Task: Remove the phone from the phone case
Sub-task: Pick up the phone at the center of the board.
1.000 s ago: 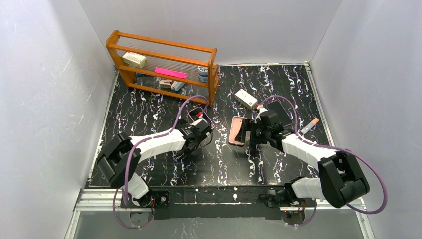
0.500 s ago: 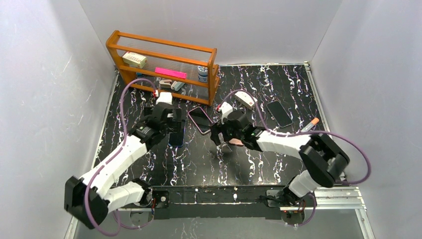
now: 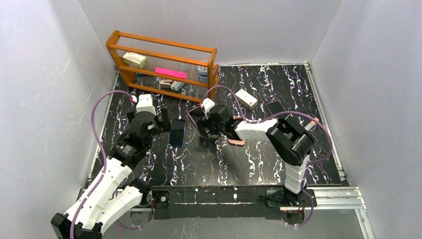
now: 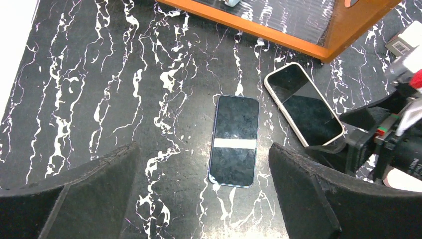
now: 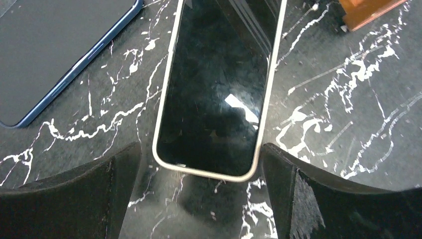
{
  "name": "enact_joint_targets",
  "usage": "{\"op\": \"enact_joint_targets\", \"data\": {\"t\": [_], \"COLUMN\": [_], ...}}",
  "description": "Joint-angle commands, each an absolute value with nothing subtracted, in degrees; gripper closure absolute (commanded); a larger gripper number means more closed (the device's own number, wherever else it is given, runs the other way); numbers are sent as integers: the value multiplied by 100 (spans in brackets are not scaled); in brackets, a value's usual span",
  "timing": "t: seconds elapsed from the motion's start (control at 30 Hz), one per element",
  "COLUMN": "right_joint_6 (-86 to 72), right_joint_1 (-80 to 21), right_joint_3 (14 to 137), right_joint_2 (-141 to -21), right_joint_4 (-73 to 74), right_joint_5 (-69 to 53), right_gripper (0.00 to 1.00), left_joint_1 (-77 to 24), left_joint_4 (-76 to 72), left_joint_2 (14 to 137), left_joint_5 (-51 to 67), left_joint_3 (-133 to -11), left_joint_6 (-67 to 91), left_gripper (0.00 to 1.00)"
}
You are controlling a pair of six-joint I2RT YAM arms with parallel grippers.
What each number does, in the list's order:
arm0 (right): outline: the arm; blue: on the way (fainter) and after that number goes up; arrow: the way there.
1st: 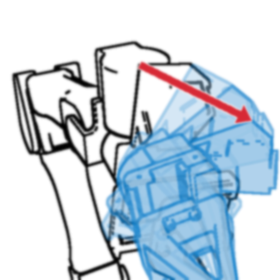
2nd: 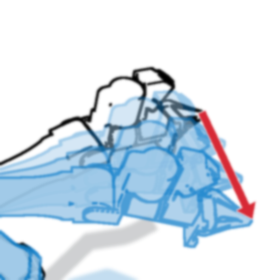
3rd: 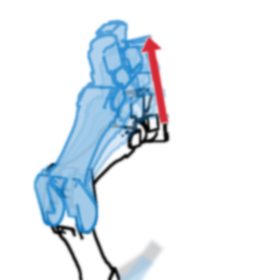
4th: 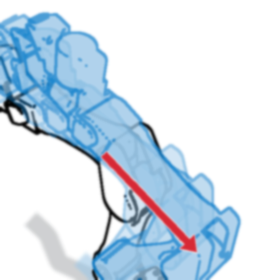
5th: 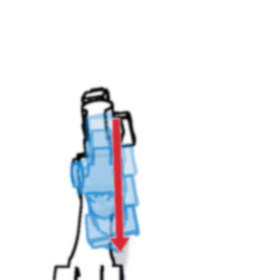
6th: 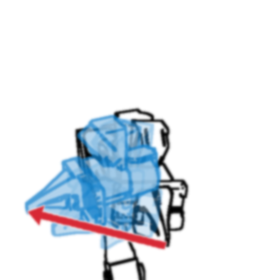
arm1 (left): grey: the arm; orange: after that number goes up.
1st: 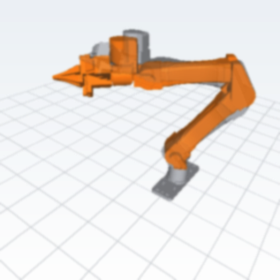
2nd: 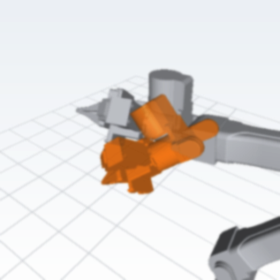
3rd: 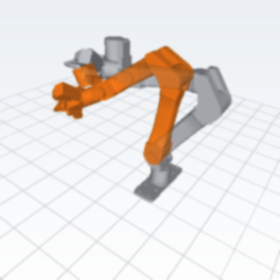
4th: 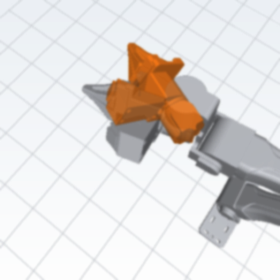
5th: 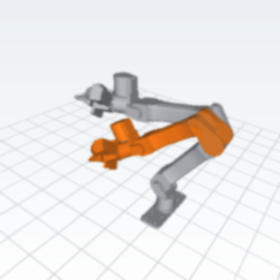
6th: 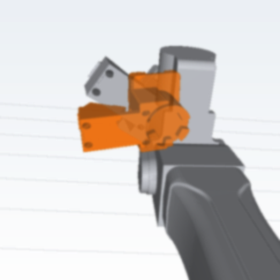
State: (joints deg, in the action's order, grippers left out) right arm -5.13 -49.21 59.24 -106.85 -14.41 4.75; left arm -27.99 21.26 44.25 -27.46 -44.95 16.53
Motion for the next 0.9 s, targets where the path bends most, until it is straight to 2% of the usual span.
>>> {"op": "enact_joint_targets", "data": {"t": [0.0, 0.33, 0.47, 0.57, 0.77, 0.83, 0.87], "right_joint_6": [-331, -156, -227, -364, -848, -1139, -1274], "right_joint_1": [-4957, -4956, -4957, -4981, -5159, -5181, -5193], "right_joint_3": [6457, 7299, 7329, 7132, 6521, 6272, 6159], "right_joint_2": [-11056, -11939, -12008, -11817, -11052, -10776, -10645], "right_joint_4": [-1464, -1283, -1128, -963, -623, -585, -607], "right_joint_5": [553, 926, 1076, 1139, 1264, 1074, 958], "right_gripper": [1, 1, 7, 19, 67, 78, 80], "left_joint_1": [-2704, -2388, -2287, -2242, -2248, -2244, -2243], "left_joint_4": [2022, 1913, 1849, 1809, 1738, 1677, 1650], "left_joint_2": [4371, 4405, 4423, 4451, 4720, 4815, 4871], "left_joint_5": [-2767, -2143, -1774, -1589, -985, -834, -773], "left_joint_3": [-4437, -4383, -4352, -4325, -4305, -4284, -4266], "left_joint_6": [1695, 1829, 1913, 1969, 2390, 2597, 2734], "left_gripper": [2, 2, 2, 2, 2, 2, 2]}}
